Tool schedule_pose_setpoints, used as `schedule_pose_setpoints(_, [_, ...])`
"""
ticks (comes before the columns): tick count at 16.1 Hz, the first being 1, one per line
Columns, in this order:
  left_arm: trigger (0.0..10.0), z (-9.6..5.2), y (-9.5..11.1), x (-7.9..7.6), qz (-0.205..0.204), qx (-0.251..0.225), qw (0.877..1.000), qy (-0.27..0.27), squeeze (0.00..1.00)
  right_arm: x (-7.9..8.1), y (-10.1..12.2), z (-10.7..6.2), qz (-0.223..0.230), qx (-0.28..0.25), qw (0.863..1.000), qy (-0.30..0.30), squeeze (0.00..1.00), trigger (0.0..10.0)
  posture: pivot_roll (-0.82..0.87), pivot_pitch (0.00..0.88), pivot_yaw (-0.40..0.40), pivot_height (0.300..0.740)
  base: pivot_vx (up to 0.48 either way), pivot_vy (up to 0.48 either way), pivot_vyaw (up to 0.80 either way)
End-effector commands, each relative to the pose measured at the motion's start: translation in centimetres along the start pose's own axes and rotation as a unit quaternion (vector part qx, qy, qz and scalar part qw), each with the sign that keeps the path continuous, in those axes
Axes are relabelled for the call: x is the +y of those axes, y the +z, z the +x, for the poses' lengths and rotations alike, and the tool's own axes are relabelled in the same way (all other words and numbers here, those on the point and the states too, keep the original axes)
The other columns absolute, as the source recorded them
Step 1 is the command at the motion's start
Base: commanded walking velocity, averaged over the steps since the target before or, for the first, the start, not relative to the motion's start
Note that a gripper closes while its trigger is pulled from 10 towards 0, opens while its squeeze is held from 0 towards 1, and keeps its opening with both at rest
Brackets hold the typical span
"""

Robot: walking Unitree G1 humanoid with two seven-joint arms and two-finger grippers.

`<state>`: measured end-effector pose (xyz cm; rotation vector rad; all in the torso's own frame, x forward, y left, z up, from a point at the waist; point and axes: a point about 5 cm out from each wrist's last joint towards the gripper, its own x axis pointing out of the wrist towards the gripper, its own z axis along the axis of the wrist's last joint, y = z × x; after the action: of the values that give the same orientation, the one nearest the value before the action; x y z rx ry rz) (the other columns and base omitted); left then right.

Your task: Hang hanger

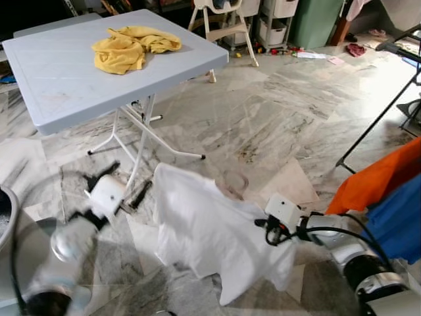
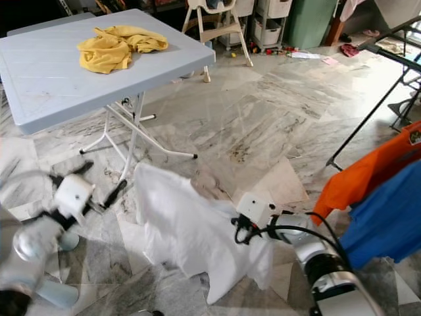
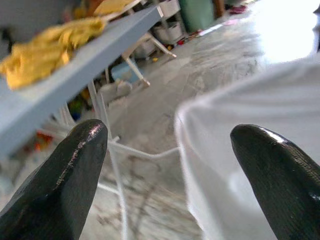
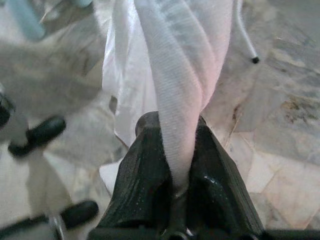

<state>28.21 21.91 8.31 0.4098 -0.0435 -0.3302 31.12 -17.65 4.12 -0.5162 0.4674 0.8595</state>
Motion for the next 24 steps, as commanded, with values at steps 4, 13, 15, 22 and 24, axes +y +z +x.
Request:
schedule_pose_setpoints(4, [10.0,-0.9,-0.7,-3.7,-0.105,0.028,0.993,0.044,1.0,-1.1,1.3,0.3,0.131,-0.077,0.983,-0.107,0.0,0.0,-0.05,0.054,0.011,0.74,0.0,0.0,0.0])
schedule_pose_setpoints(13, [10.0,-1.0,-0.1,-5.9,-0.204,0.08,0.966,0.138,0.55,-0.9,3.3,-0.2,0.282,-0.204,0.893,-0.284,0.0,10.0,-0.08,0.021,0.02,0.74,0.0,0.0,0.0])
schedule_pose_setpoints(15, [10.0,-0.9,-0.3,-5.6,-0.201,0.087,0.965,0.144,0.52,-0.1,1.8,-0.5,0.303,-0.16,0.881,-0.327,0.0,10.0,-0.09,0.012,0.029,0.74,0.0,0.0,0.0])
schedule_pose_setpoints(22, [10.0,1.4,0.4,-6.4,-0.238,0.081,0.963,0.101,0.0,0.7,0.6,-1.1,0.308,-0.113,0.863,-0.383,0.0,10.0,-0.13,0.0,0.062,0.74,0.0,0.152,-0.3])
schedule_pose_setpoints(24, [10.0,1.7,0.4,-6.2,-0.238,0.081,0.963,0.1,0.0,0.6,0.6,-1.3,0.308,-0.112,0.863,-0.386,0.0,10.0,-0.13,0.0,0.063,0.74,0.0,0.281,-0.8])
